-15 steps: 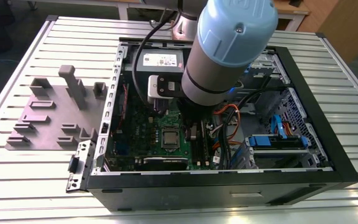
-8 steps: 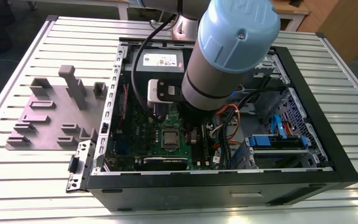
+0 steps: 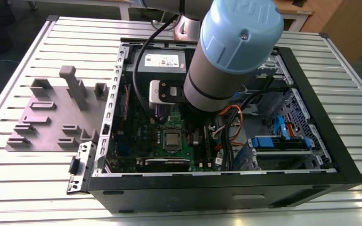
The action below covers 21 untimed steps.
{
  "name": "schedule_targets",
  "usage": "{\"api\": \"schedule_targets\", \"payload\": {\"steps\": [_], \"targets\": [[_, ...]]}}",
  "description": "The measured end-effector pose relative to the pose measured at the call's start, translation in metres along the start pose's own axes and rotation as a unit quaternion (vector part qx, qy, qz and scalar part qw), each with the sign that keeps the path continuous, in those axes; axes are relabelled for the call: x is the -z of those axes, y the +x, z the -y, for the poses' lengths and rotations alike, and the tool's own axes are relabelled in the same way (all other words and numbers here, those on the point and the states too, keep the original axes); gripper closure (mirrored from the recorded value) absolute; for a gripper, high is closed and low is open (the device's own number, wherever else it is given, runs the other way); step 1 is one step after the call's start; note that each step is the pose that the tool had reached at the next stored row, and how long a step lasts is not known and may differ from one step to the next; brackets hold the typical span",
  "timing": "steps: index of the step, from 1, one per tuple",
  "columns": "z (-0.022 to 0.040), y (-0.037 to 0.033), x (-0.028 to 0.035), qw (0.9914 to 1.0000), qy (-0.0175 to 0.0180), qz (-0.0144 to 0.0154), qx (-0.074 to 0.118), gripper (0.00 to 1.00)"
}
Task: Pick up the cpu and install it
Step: 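Install the first cpu locking lever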
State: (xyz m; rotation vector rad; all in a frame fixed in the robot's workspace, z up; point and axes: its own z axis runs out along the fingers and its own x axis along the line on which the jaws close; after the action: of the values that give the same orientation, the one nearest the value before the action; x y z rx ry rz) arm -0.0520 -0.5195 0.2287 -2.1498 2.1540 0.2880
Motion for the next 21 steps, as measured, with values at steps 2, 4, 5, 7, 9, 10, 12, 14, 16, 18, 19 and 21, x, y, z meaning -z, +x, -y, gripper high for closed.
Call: {"api": "schedule_targets", "payload": {"steps": [2, 4, 5, 7, 9, 10, 12, 14, 16, 18, 19, 21], "targets": [[0.0000, 0.0000, 0.0000, 1.00000, 0.0000, -0.0002, 0.000, 0.89], [0.0001, 0.0000, -0.0001, 1.00000, 0.0000, -0.0010, 0.000, 0.89], [0.0001, 0.0000, -0.0001, 1.00000, 0.0000, -0.0020, 0.000, 0.89], [0.0000, 0.0000, 0.0000, 0.99998, 0.0001, -0.0063, 0.000, 0.89], [0.0000, -0.0002, 0.0000, 0.99993, 0.0001, -0.0116, -0.001, 0.89], [0.0000, -0.0004, -0.0001, 0.99991, 0.0001, -0.0137, -0.001, 0.89], [0.0000, -0.0014, -0.0006, 0.99987, 0.0001, -0.0160, -0.001, 0.89], [0.0001, -0.0024, -0.0013, 0.99984, 0.0002, -0.0176, -0.001, 0.89], [0.0001, -0.0029, -0.0018, 0.99980, 0.0002, -0.0201, -0.001, 0.89], [0.0001, -0.0028, -0.0022, 0.99972, 0.0002, -0.0237, -0.002, 0.89], [0.0002, -0.0028, -0.0023, 0.99967, 0.0002, -0.0255, -0.002, 0.89], [0.0002, -0.0027, -0.0026, 0.99961, 0.0002, -0.0280, -0.002, 0.89]]}}
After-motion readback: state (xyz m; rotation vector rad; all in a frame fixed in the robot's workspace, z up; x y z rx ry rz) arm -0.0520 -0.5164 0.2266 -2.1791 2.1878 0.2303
